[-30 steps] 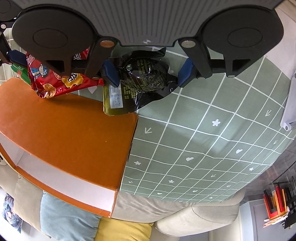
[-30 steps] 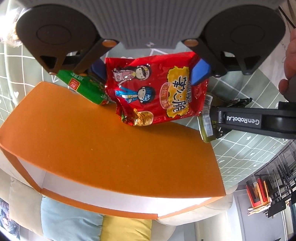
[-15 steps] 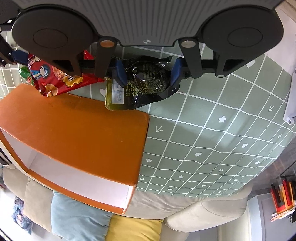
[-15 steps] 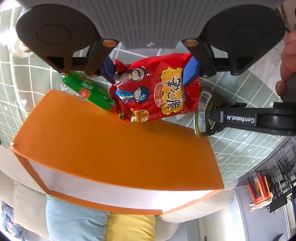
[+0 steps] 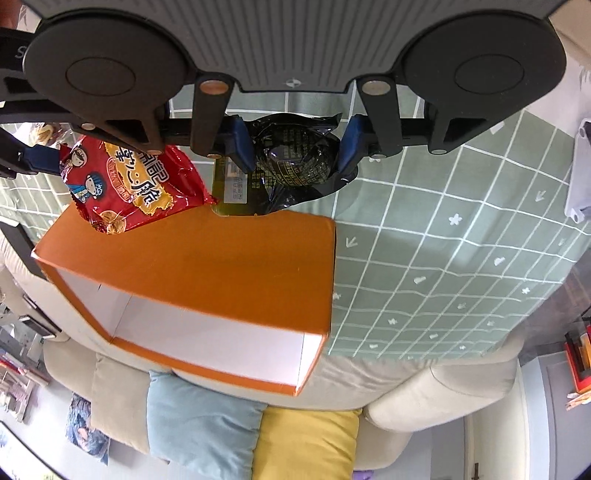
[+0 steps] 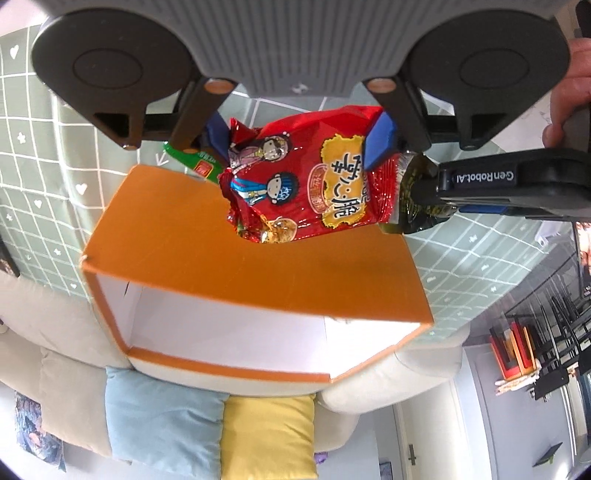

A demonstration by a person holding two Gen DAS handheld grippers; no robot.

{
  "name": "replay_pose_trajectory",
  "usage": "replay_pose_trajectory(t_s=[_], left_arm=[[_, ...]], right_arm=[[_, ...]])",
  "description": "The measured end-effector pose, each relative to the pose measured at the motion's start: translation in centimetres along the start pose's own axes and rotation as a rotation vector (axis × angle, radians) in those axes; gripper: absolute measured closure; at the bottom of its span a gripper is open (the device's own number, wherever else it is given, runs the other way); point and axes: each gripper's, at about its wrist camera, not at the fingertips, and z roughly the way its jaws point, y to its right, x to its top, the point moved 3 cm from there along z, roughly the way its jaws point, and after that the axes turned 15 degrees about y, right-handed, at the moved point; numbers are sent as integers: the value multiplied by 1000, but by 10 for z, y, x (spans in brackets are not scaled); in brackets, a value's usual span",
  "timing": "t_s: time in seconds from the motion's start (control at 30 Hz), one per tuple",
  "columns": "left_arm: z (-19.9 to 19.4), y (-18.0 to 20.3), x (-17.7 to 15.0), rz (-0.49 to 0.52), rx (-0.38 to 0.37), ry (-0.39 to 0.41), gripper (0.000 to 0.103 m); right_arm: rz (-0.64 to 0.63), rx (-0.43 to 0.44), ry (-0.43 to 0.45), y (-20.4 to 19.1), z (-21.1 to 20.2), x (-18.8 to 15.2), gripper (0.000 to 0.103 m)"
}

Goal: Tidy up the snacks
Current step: 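Grasp the dark green bag with left gripper while right gripper grasps the red chip bag, then carry both held bags over the orange box and lower them in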

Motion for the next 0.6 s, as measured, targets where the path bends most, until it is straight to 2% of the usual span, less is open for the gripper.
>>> replay_pose_trajectory(t_s=[0.3,0.6], left_arm=[[-22,6,14,2,33,71,48],[-42,18,54,0,19,176,48]], right_arm=[[-36,-5,76,-3,-30,14,32],[-20,-27,183,7,-51,39,32]])
